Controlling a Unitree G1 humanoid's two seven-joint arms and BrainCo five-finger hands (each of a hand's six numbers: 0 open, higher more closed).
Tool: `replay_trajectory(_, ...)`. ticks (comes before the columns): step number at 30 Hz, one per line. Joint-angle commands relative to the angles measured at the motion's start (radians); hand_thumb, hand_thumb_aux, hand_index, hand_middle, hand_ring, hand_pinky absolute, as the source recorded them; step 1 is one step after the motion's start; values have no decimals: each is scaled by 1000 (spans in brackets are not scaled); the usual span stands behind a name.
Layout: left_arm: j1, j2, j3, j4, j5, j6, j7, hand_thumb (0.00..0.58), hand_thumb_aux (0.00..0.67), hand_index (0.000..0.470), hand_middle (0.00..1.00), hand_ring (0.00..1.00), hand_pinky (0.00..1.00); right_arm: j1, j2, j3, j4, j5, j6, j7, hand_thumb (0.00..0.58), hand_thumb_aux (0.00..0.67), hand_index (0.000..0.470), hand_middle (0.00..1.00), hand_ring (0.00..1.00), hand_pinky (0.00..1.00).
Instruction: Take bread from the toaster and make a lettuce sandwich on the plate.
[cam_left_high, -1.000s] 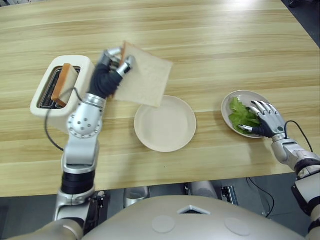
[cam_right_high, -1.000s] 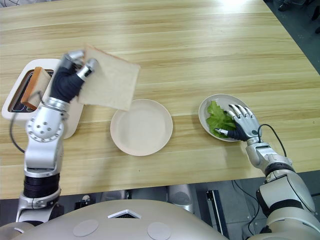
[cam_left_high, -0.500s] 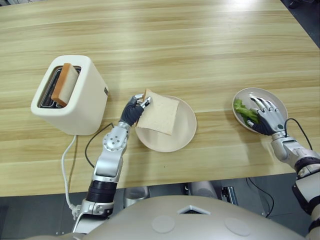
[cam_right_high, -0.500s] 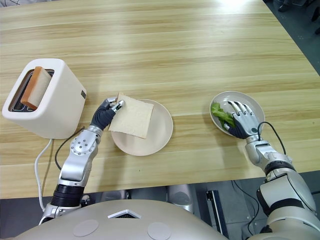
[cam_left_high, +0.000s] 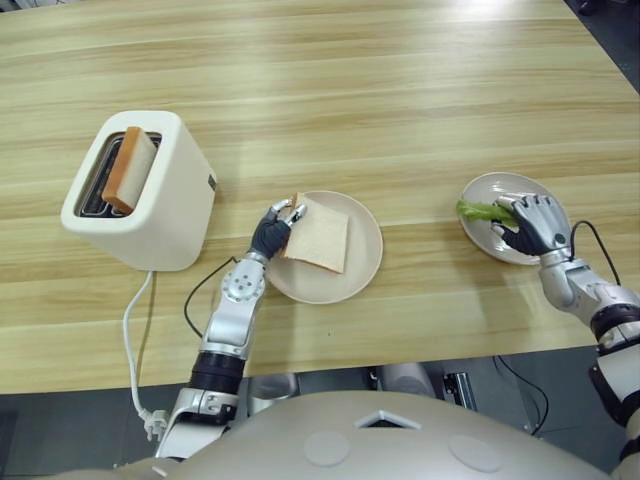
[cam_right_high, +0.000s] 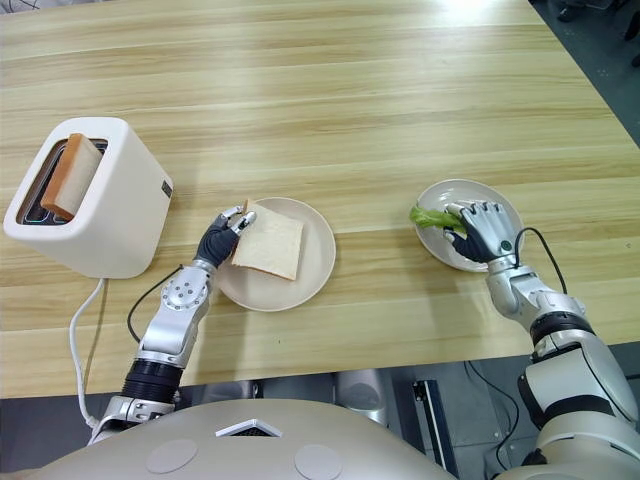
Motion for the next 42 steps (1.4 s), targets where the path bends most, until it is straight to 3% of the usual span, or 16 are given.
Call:
replay_trajectory(1,-18,42,-24,16,98,-44,58,0,0,0,1000,1000,1000,-3,-18,-28,-122,11,-20,25,580,670,460,1000,1000,1000)
replay_trajectory(11,-45,75,-78,-151,245,-51,83,0,0,0,1000,1000,1000,14,17,-91,-419,30,-11,172,580,670,460,1000,1000,1000)
replay_trajectory(15,-58,125,-90,-271,430,-28,136,0,0,0,1000,1000,1000,16,46,-97,-466,30,-15,215,580,670,460,1000,1000,1000)
replay_trajectory(19,-80,183,-60,-416,618,26,177,0,0,0,1000,1000,1000,19,84,-101,-524,51,-36,267,580,670,460,1000,1000,1000)
replay_trajectory(23,-92,211,16,-496,656,40,202,0,0,0,1000,1000,1000,-13,174,-71,-558,63,-75,335,580,670,460,1000,1000,1000)
replay_trajectory(25,-85,211,56,-520,631,29,210,0,0,0,945,945,945,-39,230,-55,-541,81,-101,384,580,670,460,1000,1000,1000)
replay_trajectory(26,-73,212,88,-549,614,22,217,0,0,0,655,655,655,-62,265,-35,-514,78,-112,410,580,670,460,1000,1000,1000)
replay_trajectory(27,-66,211,109,-567,605,18,221,0,0,0,0,0,0,-78,288,-23,-494,75,-118,427,580,670,460,1000,1000,1000)
replay_trajectory(30,-38,224,193,-661,590,13,216,0,0,0,0,0,0,-133,354,11,-391,72,-135,476,580,670,460,1000,1000,1000)
replay_trajectory(34,-5,284,415,-776,606,44,213,0,0,0,0,0,0,-214,448,77,-218,39,-145,531,580,670,460,1000,1000,1000)
replay_trajectory(42,177,366,554,-585,669,96,168,0,0,0,0,0,0,-306,566,200,6,-48,-127,545,580,670,460,1000,1000,1000)
